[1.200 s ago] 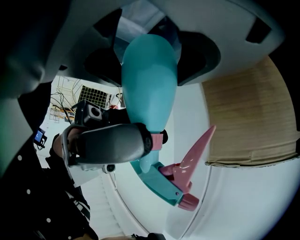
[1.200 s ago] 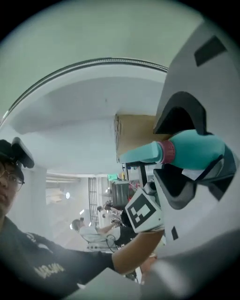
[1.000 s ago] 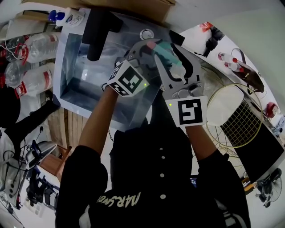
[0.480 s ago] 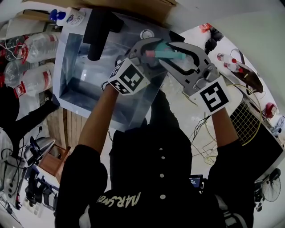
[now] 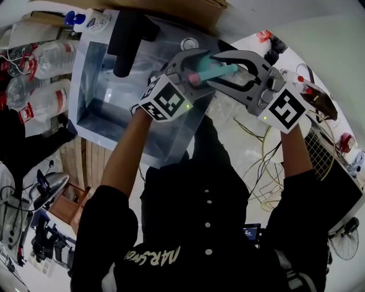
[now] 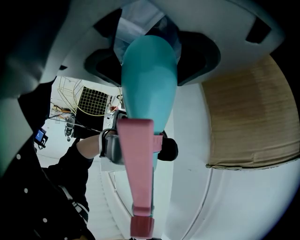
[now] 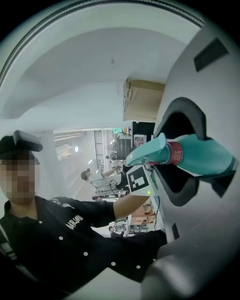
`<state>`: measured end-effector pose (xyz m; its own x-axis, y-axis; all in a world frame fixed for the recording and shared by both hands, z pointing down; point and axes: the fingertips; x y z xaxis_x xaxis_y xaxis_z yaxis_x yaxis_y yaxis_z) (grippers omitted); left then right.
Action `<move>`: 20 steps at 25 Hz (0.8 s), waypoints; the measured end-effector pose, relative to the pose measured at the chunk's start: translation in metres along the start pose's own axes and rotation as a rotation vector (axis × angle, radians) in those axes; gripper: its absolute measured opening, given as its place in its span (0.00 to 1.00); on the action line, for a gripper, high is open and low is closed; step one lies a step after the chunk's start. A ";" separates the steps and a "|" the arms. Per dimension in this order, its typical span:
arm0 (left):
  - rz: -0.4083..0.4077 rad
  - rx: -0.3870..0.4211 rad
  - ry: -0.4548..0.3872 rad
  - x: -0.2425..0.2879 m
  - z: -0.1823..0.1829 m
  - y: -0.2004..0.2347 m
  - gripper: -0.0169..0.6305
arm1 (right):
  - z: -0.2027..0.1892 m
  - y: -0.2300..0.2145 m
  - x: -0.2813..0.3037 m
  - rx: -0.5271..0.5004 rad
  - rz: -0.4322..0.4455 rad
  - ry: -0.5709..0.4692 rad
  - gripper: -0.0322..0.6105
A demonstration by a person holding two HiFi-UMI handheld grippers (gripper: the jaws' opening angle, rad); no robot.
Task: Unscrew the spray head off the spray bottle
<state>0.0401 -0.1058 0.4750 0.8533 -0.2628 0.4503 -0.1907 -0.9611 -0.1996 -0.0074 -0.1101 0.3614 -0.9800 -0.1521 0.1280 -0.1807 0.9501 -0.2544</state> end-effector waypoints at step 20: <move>0.017 -0.027 0.002 0.000 -0.001 0.000 0.62 | 0.002 0.024 -0.026 0.290 -0.776 -0.157 0.44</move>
<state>0.0394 -0.1062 0.4754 0.8486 -0.2796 0.4491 -0.2185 -0.9584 -0.1839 0.0133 -0.0837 0.3496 -0.5652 -0.7897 0.2388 -0.8010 0.4560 -0.3878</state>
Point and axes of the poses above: the fingertips, and each gripper's own axes: x forward along the fingers, y to its left, z out of its top, and after that the axes turned 14 degrees about x, right-handed
